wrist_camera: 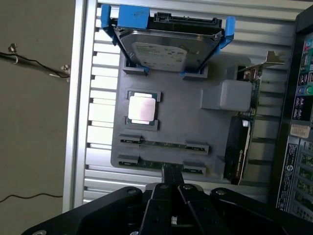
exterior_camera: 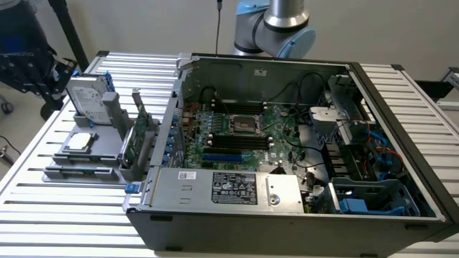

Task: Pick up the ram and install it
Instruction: 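Pick up the ram and move it above insertion slot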

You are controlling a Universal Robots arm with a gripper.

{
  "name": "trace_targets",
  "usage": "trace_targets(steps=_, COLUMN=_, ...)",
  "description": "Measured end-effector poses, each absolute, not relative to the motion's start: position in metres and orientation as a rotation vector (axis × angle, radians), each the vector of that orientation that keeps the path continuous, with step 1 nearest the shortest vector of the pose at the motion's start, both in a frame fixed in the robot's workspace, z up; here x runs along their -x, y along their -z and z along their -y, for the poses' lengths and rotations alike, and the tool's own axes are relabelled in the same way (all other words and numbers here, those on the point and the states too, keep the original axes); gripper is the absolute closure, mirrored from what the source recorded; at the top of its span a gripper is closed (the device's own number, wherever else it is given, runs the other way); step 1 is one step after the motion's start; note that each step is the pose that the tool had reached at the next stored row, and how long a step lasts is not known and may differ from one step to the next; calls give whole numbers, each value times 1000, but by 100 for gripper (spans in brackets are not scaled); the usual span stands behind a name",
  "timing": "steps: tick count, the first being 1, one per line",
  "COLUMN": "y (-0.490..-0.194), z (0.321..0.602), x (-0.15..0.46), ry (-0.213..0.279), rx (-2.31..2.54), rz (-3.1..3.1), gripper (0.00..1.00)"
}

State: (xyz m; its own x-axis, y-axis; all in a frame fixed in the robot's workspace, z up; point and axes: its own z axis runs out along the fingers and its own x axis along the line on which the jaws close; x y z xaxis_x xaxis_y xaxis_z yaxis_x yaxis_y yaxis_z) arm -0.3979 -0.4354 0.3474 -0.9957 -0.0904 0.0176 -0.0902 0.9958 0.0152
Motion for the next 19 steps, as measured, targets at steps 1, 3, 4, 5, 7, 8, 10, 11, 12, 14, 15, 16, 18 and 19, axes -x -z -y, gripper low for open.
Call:
trace_targets(steps=1, y=-347, z=435, x=398, ry=22, rx=-157, rz=3119, gripper=89)
trace_targets(steps=3, y=-347, z=435, x=398, ry=22, rx=-203, rz=3116, gripper=89)
trace_targets(steps=4, y=-347, z=435, x=398, ry=22, rx=-230, rz=3114, gripper=89)
trace_targets(steps=5, y=-347, z=435, x=399, ry=21, rx=-260, rz=3112, gripper=89)
trace_targets(steps=7, y=-347, z=435, x=399, ry=21, rx=-316, rz=3106, gripper=89)
trace_targets(steps=8, y=-347, z=435, x=399, ry=20, rx=-344, rz=3103, gripper=89)
trace_targets(steps=10, y=-348, z=435, x=399, ry=20, rx=-400, rz=3096, gripper=89)
trace_targets(steps=11, y=-347, z=435, x=399, ry=20, rx=-427, rz=3093, gripper=89)
trace_targets(steps=12, y=-347, z=435, x=399, ry=19, rx=-457, rz=3088, gripper=89)
trace_targets(steps=14, y=-347, z=435, x=399, ry=19, rx=-512, rz=3079, gripper=89)
trace_targets(steps=15, y=-347, z=435, x=399, ry=18, rx=-540, rz=3075, gripper=89)
trace_targets(steps=16, y=-347, z=435, x=399, ry=18, rx=-568, rz=3069, gripper=89)
trace_targets(steps=18, y=-347, z=435, x=399, ry=18, rx=-625, rz=3058, gripper=89)
trace_targets(steps=19, y=-347, z=435, x=399, ry=17, rx=-653, rz=3052, gripper=89)
